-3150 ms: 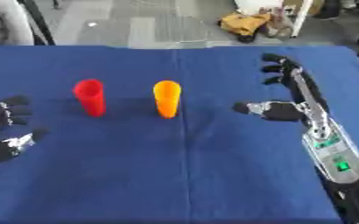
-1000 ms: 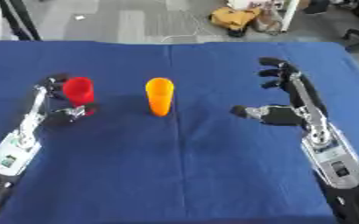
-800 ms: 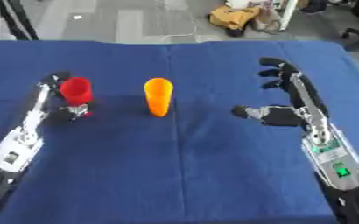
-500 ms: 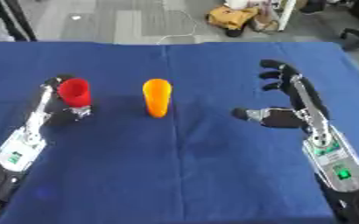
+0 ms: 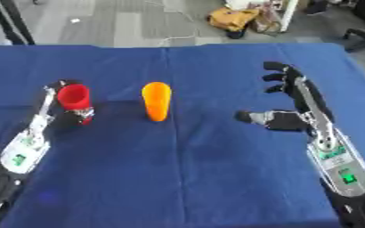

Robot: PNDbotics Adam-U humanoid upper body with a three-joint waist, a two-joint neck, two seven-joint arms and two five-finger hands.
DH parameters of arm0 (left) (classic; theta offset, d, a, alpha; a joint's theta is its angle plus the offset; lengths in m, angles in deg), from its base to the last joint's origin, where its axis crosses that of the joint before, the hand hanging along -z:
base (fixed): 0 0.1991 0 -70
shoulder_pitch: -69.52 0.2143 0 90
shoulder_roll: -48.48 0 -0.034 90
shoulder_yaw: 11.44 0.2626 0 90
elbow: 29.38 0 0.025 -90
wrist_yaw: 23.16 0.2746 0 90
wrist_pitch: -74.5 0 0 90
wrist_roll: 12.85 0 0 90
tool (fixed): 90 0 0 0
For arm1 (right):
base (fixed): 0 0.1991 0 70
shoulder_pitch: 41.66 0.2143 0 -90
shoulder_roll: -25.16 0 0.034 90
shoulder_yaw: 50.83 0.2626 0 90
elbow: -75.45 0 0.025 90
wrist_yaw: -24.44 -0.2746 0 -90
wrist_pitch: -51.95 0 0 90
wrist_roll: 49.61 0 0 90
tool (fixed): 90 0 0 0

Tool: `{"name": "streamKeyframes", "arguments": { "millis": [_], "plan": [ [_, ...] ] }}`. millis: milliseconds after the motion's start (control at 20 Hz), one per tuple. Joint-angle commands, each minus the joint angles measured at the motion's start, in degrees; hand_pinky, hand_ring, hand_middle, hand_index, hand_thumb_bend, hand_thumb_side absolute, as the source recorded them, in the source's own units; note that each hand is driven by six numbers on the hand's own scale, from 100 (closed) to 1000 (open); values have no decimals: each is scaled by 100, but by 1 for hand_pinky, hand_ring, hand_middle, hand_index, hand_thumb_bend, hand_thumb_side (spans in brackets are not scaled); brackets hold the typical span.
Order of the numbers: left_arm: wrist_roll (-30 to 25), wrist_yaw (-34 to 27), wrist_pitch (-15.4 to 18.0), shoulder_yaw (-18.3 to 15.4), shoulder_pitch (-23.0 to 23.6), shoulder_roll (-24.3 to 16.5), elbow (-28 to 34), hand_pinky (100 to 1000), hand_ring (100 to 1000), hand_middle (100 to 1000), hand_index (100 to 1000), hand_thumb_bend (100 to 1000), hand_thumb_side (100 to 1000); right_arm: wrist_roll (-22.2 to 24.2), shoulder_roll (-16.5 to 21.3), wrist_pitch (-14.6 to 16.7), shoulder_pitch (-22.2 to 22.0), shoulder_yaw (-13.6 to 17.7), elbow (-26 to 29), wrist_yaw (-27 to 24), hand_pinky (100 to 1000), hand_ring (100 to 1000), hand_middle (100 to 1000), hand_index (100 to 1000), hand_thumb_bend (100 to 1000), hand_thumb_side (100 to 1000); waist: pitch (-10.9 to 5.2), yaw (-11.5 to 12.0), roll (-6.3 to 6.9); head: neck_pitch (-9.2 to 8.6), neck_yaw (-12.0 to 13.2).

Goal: Pour the contents of one cup into another cup.

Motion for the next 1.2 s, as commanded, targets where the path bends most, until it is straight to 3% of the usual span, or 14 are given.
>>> {"name": "streamKeyframes", "arguments": {
  "millis": [50,150,400,650,800,1200],
  "plan": [
    [-3,-156,62,-7,-63,-39,112,115,281,367,722,573,326,12,61,13,80,44,105,-50,659,773,815,863,940,322,-100,-5,-3,-60,-6],
    [30,-277,87,-4,-26,-51,191,100,241,352,709,488,285,-3,59,7,79,48,100,-58,658,766,810,860,935,318,-110,4,-8,-55,-12],
    [192,-663,75,37,139,-126,664,100,230,340,689,458,268,-34,53,-9,83,37,69,-72,653,751,798,851,933,317,-135,45,-12,-42,-32],
    [299,-858,-101,137,421,-289,1573,100,232,341,686,442,260,11,37,-10,156,-37,-6,-31,644,738,782,834,951,332,-165,125,3,-19,-81],
    [223,-954,-239,243,621,-464,2230,100,232,342,686,440,261,82,7,21,248,-124,-130,59,647,748,786,839,1000,380,-184,190,26,-18,-121],
    [-130,-1401,-615,453,1180,-703,3717,100,234,344,685,436,273,307,-143,209,581,-411,-751,454,661,777,820,865,1000,504,-208,458,124,-30,-233]
  ]
}}
